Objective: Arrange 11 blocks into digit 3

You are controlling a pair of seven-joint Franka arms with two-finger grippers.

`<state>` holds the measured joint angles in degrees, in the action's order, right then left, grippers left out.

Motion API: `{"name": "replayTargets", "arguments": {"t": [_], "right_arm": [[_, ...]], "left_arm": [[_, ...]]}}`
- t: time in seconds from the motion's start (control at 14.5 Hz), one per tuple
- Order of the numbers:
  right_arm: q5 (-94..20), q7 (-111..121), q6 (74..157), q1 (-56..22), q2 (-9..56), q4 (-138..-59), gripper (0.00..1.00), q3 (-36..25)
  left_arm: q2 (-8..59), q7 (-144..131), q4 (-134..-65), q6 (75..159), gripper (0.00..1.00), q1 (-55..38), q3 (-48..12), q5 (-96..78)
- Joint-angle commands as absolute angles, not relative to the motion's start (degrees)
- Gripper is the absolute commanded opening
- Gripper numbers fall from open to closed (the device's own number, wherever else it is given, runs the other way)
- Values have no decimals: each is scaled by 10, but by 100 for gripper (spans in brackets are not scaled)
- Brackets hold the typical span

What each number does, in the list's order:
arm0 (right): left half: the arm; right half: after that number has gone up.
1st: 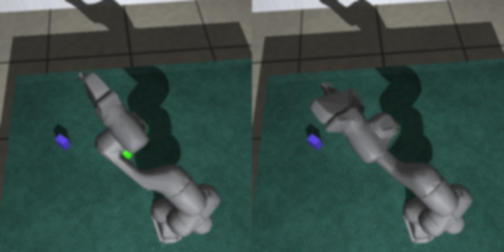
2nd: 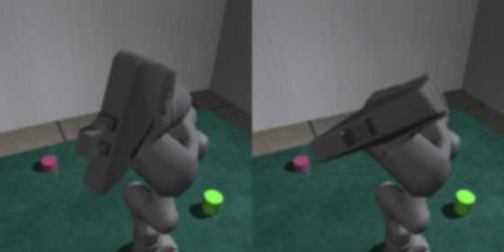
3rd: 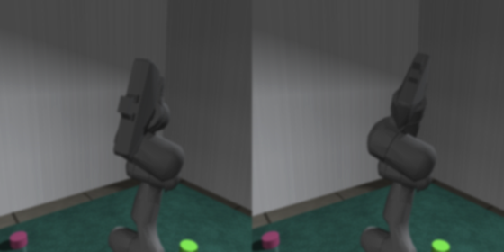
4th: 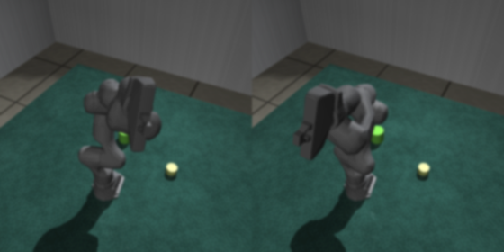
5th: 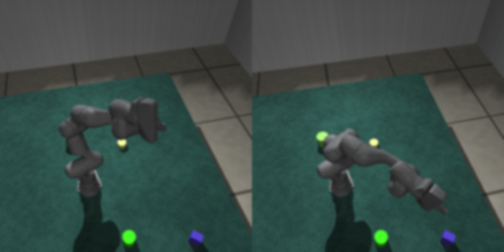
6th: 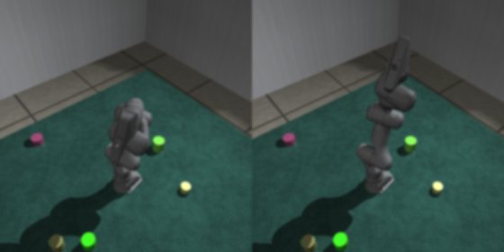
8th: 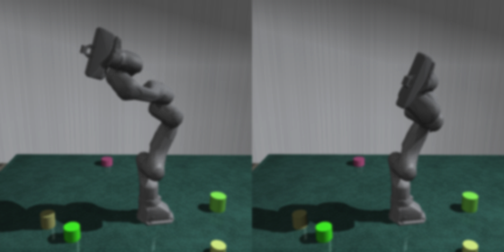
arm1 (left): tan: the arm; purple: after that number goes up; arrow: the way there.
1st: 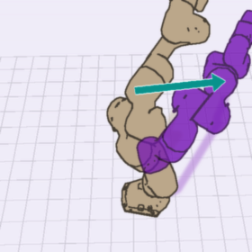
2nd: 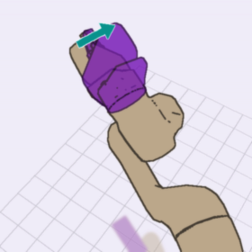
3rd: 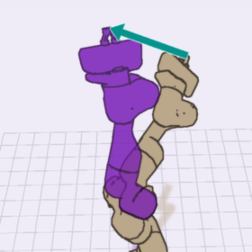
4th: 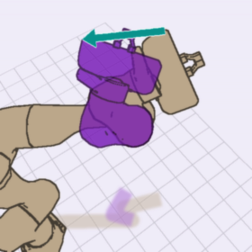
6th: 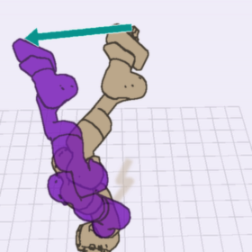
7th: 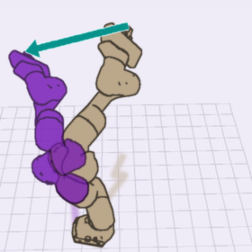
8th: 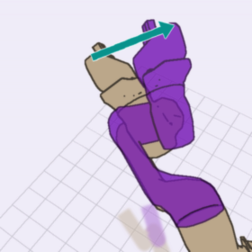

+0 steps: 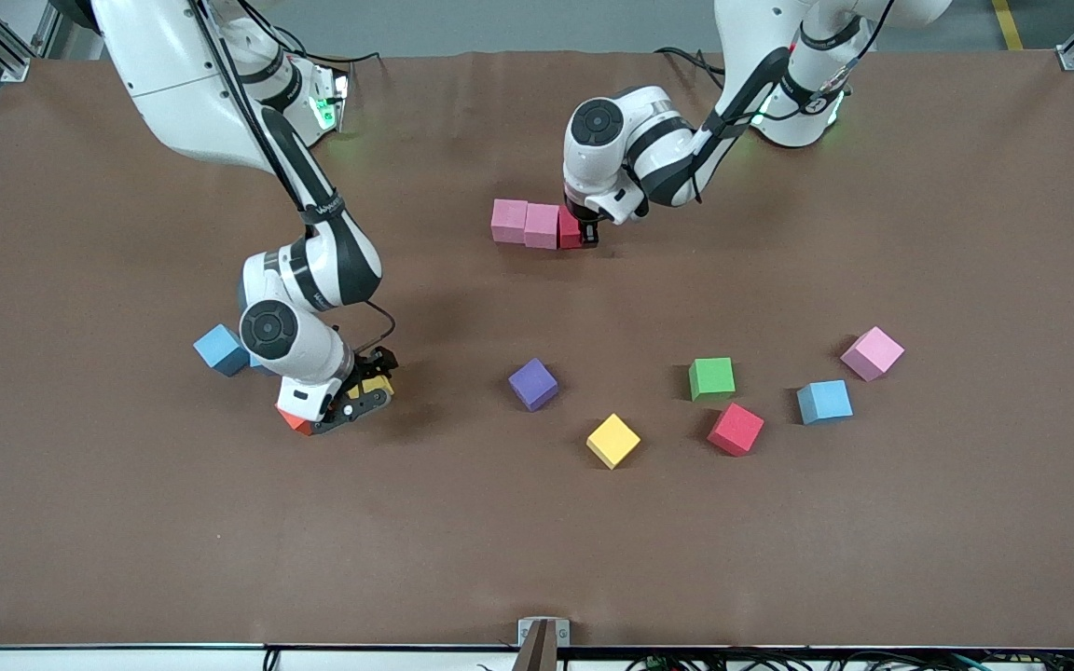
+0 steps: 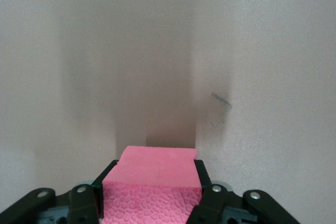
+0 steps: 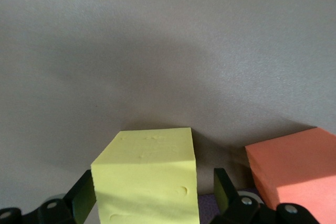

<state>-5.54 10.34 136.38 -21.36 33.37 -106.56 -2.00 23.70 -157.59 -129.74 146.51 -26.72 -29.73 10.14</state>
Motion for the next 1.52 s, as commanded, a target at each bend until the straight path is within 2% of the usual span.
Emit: {"name": "replayTargets", "arguments": {"t": [0.0,0.14,0.21,0.55,0.9,0.97,1.11,1.18,1.24,1.31,1.45], "right_arm": [[-57,87,1365,-220,340,-1063,63,-22],[-57,85,1364,-220,340,-1063,44,-21],[-58,85,1362,-220,340,-1062,40,-21],[-59,19,1347,-235,331,-1062,40,-19],[-59,-101,1325,-275,303,-1071,40,-18],[-59,-122,1323,-283,301,-1076,40,-18],[-59,-144,1326,-299,287,-1092,40,-18],[-60,-152,1329,-308,282,-1099,40,-18],[-60,-162,1329,-318,280,-1103,40,-18],[-60,-177,1330,-329,276,-1107,40,-18],[-60,-206,1332,-352,273,-1110,40,-18]], "left_arm": [[246,-1650,-1286,1463,22,-272,-300,112],[254,-1650,-1280,1463,22,-272,-300,112],[257,-1649,-1277,1463,22,-272,-300,112],[265,-1650,-1273,1463,23,-272,-301,129],[266,-1649,-1269,1463,32,-283,-301,130],[266,-1649,-1269,1463,36,-286,-301,131],[266,-1648,-1269,1461,58,-287,-301,133],[266,-1648,-1269,1459,70,-287,-301,133],[266,-1645,-1269,1458,94,-288,-301,133],[266,-1644,-1269,1458,100,-294,-300,134],[264,-1643,-1268,1455,100,-294,-301,148]]}}
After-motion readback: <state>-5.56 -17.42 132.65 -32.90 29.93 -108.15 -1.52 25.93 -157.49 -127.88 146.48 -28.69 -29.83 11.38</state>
